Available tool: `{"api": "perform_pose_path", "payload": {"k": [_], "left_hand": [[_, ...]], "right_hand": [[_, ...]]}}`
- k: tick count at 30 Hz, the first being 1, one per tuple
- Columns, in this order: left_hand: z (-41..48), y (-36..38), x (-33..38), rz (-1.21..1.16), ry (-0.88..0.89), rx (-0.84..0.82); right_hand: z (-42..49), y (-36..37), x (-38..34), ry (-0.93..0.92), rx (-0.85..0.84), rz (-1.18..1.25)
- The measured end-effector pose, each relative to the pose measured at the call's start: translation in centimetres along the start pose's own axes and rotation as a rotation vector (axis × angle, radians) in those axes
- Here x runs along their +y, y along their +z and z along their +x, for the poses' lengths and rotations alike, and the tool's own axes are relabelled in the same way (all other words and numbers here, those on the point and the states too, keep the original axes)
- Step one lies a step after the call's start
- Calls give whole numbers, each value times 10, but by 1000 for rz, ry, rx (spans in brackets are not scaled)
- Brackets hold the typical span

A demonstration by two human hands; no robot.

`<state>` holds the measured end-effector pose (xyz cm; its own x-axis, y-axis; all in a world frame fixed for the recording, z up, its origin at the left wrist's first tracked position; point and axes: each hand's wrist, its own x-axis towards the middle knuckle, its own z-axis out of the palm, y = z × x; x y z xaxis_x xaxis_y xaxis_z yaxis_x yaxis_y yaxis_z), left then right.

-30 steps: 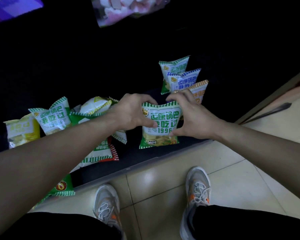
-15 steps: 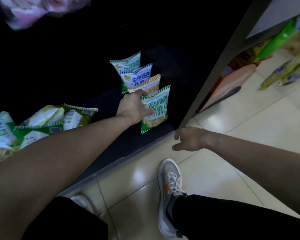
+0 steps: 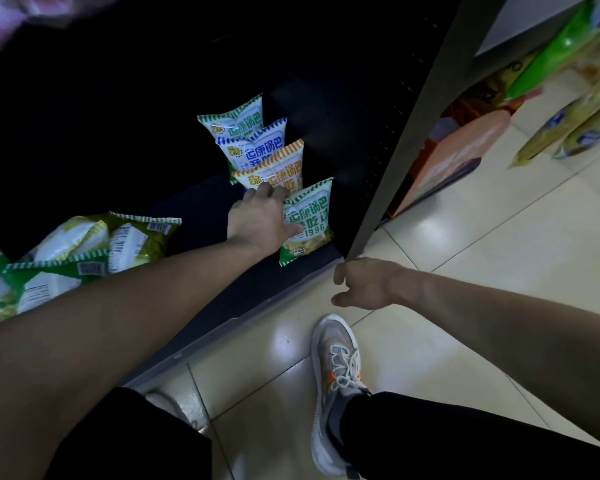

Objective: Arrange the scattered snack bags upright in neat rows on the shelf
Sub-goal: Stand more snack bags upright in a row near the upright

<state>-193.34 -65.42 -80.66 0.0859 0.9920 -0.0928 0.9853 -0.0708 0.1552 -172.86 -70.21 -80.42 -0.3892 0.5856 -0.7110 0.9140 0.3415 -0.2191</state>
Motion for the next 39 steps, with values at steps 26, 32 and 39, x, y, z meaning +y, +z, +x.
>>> {"api": "perform_pose_path", "payload": {"k": [26,32,39], "left_hand": [[-191,-88,-267,3,-398,-69],[-210,-90,-326,-130,-514,-5],[-234,-93,-354,-221,-530,70]], "right_hand": [[92,-75,-246,-269,242,-105],[114,-48,-328,-531,287,-115],[111,14,-380,-667,387,-304]]}}
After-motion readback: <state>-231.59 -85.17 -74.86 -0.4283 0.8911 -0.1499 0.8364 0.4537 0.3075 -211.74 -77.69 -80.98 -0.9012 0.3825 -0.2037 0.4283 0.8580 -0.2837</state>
